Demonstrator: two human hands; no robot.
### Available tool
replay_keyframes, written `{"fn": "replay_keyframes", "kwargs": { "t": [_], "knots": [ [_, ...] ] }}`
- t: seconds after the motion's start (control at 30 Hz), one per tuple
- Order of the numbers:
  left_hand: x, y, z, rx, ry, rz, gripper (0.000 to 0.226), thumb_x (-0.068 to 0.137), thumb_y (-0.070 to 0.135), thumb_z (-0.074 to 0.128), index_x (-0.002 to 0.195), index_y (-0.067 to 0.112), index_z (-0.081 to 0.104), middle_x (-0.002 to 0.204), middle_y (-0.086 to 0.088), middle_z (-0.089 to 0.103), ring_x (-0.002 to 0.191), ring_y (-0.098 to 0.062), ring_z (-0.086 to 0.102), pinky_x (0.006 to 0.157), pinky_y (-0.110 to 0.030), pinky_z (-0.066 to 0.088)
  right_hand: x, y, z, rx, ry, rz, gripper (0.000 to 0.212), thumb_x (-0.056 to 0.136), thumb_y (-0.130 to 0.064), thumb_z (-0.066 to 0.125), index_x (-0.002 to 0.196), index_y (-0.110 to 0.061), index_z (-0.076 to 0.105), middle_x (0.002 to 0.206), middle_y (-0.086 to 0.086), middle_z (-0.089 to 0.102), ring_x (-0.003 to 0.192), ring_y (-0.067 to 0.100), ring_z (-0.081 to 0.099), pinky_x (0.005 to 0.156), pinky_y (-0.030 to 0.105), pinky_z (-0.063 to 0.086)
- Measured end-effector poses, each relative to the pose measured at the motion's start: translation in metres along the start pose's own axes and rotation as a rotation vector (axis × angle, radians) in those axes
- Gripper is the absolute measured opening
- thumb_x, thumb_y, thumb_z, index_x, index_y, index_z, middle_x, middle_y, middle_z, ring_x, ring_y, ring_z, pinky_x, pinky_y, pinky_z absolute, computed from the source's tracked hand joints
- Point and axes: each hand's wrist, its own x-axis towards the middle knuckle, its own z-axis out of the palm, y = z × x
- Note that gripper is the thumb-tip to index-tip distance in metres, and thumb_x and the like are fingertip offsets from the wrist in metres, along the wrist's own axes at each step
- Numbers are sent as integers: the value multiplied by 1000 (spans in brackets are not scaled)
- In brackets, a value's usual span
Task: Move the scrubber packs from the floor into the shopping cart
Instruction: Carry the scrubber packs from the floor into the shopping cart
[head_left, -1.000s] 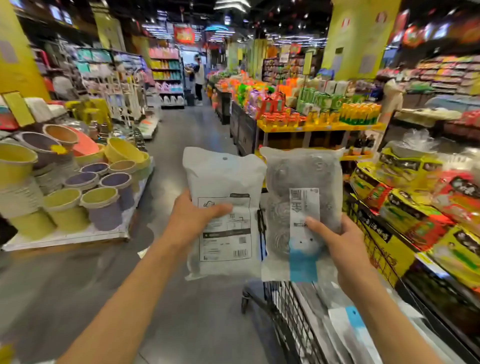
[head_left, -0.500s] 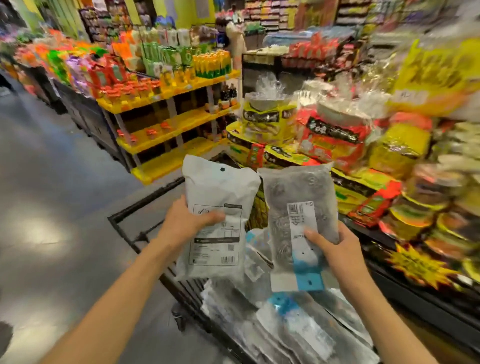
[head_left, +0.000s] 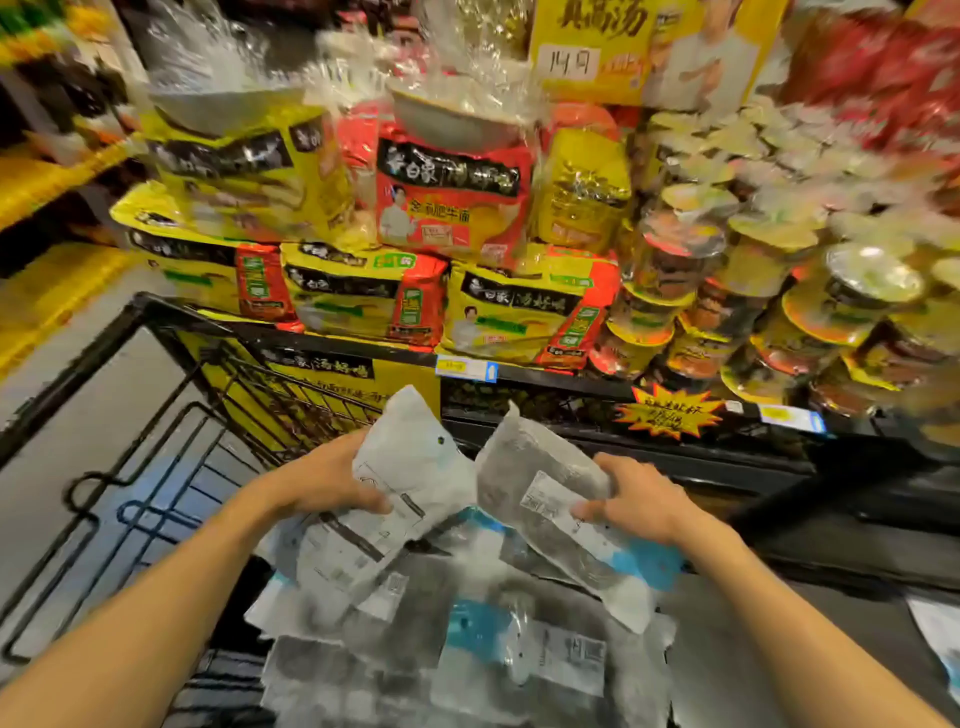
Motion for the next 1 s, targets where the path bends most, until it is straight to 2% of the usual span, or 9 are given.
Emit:
{"fn": "replay_keyframes", "kwargs": {
  "t": [0.13,0.23,0.3,0.4,0.47,0.53,0.6,0.8,1.0],
  "knots": [
    [69,-8,9,339,-257,-57,92,71,23,88,146,39,37,133,14,55,123,-15,53,109,-42,44,37,10,17,-225,-147,71,69,88,-51,72,147,-26,46,142,5,58,131,31,53,103,45,46],
    [110,-2,22,569,-385,-57,71,75,14,85,127,35,43,134,4,55,120,-20,52,105,-41,46,56,14,32,-337,-128,86,57,90,-46,67,139,-25,47,141,7,55,132,33,50,108,51,39],
    [131,1,29,646,-398,-96,73,76,15,85,131,33,39,138,-1,54,122,-24,52,98,-36,46,63,15,42,-391,-55,72,47,91,-38,62,132,-24,47,136,9,53,131,35,47,111,54,33],
    [145,6,39,802,-276,-96,97,80,26,79,158,28,22,153,-10,45,135,-32,49,102,-39,45,64,14,59,-367,62,49,56,91,-36,55,145,-25,42,147,10,46,140,35,40,121,59,20],
    [143,8,47,906,-155,-13,93,82,33,74,159,29,22,154,-9,43,139,-33,44,109,-45,43,57,13,68,-348,87,45,70,94,-40,53,158,-28,27,163,9,30,152,32,25,124,59,9],
    [133,14,54,868,-71,36,80,87,31,69,156,29,28,147,-8,46,136,-32,46,107,-48,43,44,12,68,-316,99,54,76,96,-41,53,161,-30,17,170,7,15,157,29,11,126,58,4],
    [121,30,55,838,16,83,69,91,28,63,154,28,32,142,-8,48,133,-31,48,104,-46,44,23,14,56,-244,134,76,76,96,-40,55,162,-30,18,170,6,15,157,27,11,126,54,7],
    [74,131,55,774,190,322,67,94,36,59,154,22,34,148,-8,47,133,-30,49,102,-42,47,-74,34,-17,-168,317,147,69,92,-39,59,155,-25,36,160,2,38,145,27,38,115,42,37],
    [22,274,93,624,295,596,60,94,30,62,150,20,41,143,-9,59,129,-31,56,102,-41,47,-210,98,-75,0,572,229,61,94,-41,60,151,-32,40,155,-7,44,141,18,43,112,41,41]
  ]
}}
